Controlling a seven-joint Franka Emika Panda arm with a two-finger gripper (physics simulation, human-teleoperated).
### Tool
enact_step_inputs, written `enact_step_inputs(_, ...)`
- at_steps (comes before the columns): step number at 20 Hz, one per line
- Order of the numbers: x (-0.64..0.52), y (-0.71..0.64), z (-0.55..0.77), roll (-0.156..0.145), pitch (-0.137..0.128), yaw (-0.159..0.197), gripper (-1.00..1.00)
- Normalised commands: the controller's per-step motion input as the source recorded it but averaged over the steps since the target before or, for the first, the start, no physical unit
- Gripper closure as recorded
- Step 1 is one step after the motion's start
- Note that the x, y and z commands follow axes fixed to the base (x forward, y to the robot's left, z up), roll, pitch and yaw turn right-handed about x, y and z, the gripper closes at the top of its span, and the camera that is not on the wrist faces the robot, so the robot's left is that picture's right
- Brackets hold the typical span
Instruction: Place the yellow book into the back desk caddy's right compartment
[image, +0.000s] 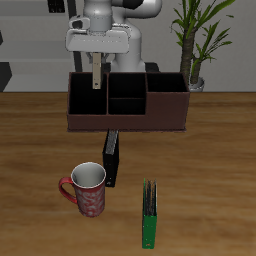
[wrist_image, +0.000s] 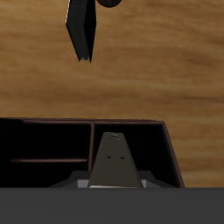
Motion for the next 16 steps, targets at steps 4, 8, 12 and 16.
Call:
enact_step_inputs(4, 0.00, 0.15, -0.03, 0.014, 0.012, -0.003, 1.00)
enact_step_inputs(8, -0.01, 0.24, 0.00, 0.033, -0.001, 0.018, 1.00)
enact_step_inputs(12, 0.05, 0.37, 0.05, 0.017, 0.005, -0.014, 1.00)
enact_step_inputs(16, 0.06, 0.36, 0.07, -0.002, -0.006, -0.039, 1.00)
